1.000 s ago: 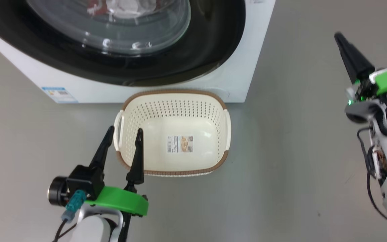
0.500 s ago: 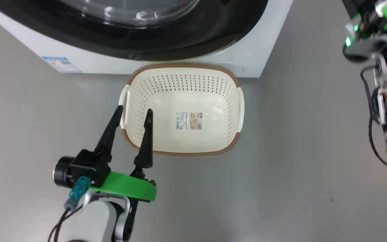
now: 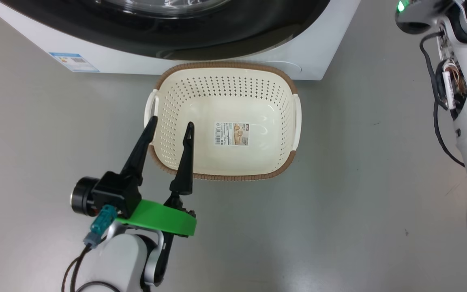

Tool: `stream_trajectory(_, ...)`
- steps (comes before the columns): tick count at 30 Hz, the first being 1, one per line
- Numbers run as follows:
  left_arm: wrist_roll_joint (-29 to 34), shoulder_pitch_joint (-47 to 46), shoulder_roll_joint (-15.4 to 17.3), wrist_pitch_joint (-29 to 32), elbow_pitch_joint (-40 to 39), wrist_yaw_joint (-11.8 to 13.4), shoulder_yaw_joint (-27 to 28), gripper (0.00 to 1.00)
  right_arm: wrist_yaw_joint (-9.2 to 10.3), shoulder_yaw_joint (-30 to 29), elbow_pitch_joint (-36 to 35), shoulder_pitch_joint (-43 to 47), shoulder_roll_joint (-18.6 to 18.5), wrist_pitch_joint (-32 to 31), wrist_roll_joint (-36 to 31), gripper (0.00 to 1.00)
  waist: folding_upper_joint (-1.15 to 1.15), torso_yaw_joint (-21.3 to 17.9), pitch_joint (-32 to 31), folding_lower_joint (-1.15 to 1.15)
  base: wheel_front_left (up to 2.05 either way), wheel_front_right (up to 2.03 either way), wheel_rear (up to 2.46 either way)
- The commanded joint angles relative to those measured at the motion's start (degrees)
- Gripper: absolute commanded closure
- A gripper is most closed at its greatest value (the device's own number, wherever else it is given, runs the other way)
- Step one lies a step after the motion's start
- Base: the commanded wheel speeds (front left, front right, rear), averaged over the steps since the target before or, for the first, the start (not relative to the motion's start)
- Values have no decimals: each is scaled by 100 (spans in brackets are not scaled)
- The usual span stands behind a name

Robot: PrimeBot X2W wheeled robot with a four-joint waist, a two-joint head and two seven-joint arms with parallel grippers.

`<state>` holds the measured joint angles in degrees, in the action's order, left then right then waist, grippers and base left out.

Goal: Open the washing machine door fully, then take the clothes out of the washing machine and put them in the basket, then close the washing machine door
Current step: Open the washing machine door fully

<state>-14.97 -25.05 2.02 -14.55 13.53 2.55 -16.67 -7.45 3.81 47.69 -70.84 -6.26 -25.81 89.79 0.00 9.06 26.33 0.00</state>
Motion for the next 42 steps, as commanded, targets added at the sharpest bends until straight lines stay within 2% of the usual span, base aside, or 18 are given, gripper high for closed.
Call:
stream_trajectory(1, -22, -99, 86, -45, -108, 24, 128, 0, -3, 84, -46, -218, 167, -22, -52, 100, 0, 8, 16, 0, 0, 0, 0)
stream_trajectory(15, -159, -160, 86, -45, -145, 96, -46, 0, -3, 390, 587, -707, 266, -351, -105, 100, 0, 98, 122, 0, 0, 0, 0)
stream_trajectory(42, -301, -12, 86, -45, -11, 162, 23, 0, -3, 331, 842, -458, 187, -1429, 238, 100, 0, 156, -130, 0, 0, 0, 0)
